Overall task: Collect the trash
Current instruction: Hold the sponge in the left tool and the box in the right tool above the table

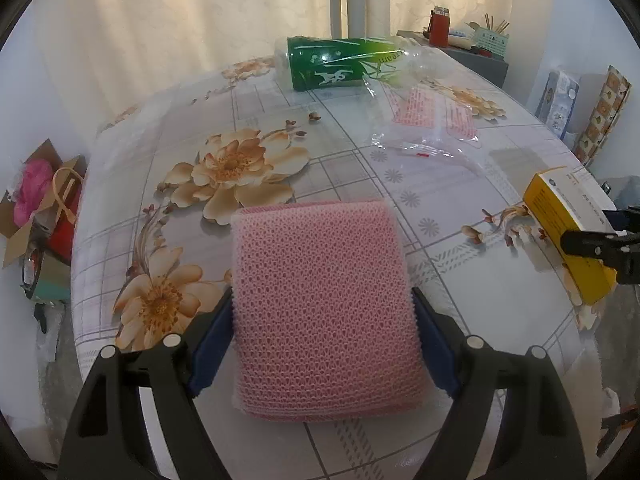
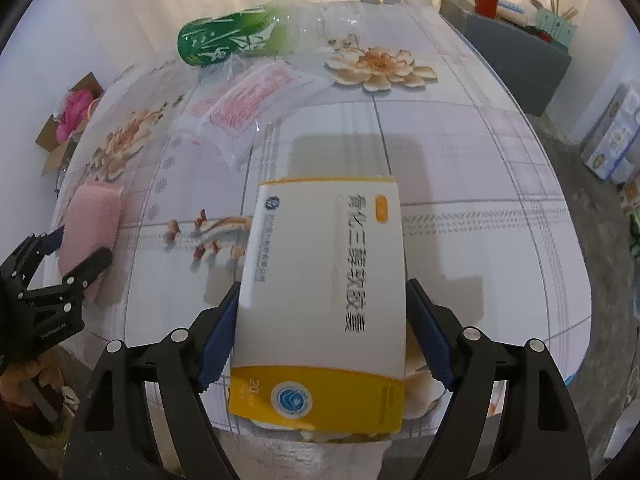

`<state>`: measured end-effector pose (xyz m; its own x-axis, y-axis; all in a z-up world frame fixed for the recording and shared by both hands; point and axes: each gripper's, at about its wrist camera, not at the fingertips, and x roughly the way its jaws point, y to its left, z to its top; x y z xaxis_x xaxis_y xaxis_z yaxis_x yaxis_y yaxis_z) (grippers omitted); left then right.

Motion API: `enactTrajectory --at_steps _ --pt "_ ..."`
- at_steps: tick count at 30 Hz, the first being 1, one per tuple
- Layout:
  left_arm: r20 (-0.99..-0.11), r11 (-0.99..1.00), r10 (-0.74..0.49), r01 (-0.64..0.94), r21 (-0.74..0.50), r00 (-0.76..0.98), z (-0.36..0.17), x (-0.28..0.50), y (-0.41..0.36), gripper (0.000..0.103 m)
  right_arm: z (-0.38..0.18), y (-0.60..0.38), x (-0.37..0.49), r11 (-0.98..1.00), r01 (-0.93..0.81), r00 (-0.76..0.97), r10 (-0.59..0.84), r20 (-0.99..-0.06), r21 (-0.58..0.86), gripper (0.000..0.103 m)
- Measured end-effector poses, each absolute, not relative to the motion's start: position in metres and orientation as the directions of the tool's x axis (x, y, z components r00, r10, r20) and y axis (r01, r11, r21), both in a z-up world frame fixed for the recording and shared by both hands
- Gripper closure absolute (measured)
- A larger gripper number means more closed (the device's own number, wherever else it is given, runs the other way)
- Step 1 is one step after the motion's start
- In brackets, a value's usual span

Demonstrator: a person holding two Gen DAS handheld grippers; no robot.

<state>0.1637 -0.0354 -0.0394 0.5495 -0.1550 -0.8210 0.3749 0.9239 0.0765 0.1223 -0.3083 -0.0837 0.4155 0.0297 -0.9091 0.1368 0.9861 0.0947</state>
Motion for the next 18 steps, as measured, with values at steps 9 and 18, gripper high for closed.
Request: enactTrajectory --at_steps 9,18 --pt "-0.820 0.927 -0.159 0.368 0.066 0.549 -0.0397 0.1654 -0.0347 0.022 -0.0851 -0.3071 0.1207 0.986 0.151 0.417 0.007 -0.909 0.077 0.034" --pt "-0.821 0.929 -0.162 0.365 0.060 0.547 -0.0392 0.1662 -0.0346 0.022 -0.0858 -0.3047 0.1220 0.986 0.150 0.416 0.008 -0.909 0.077 0.034"
